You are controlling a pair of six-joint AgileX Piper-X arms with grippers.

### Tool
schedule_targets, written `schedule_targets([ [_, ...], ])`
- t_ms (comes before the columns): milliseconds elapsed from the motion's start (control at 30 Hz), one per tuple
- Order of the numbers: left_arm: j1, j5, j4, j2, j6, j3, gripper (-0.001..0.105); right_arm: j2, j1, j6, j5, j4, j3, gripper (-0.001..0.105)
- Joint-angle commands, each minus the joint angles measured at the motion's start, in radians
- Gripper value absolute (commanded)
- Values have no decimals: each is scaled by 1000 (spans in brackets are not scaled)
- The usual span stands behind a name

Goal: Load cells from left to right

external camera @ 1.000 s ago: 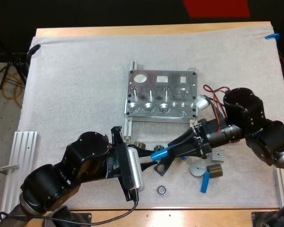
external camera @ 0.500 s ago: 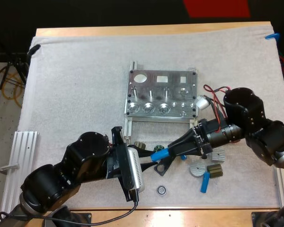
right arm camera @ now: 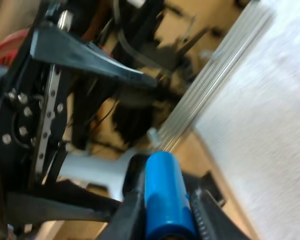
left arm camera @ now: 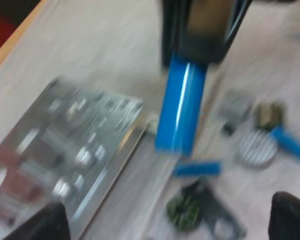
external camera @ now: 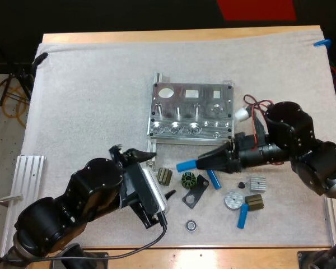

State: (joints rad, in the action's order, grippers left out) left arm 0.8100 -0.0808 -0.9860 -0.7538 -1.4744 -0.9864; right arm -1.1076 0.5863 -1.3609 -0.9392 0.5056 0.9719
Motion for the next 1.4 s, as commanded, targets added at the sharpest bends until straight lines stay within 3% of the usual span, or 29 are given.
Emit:
schedule_targets([
  [0,-19,57,-48,6,-26,-5,78,3,1,-3,46,-13,27,0],
  [133,-118,55,-94,11,-51,-5,78,-2,1,-3,127,17,64,0],
  [267,-255,43,-93,44,-46,-5,78,-37,1,-54,236,140,124,0],
  [333,-310,-17,-95,66,-41,-5,78,-60,1,-92,282,207,160,0],
  [400,-365,-124,-95,102,-26,-5,78,-101,1,-142,337,289,209,0],
  [500,-401,-184,-95,150,-25,-5,78,-158,1,-201,425,395,286,0],
  [767,-403,-188,-95,222,-53,-5,78,-334,1,-336,687,587,480,0],
  [900,-403,-261,-95,226,-63,-5,78,-445,1,-399,776,662,574,0],
  [1000,-403,-320,-95,226,-63,-5,78,-510,1,-428,825,711,650,0],
  [1367,-403,-327,-95,226,-63,-5,78,-682,1,-486,884,753,739,0],
])
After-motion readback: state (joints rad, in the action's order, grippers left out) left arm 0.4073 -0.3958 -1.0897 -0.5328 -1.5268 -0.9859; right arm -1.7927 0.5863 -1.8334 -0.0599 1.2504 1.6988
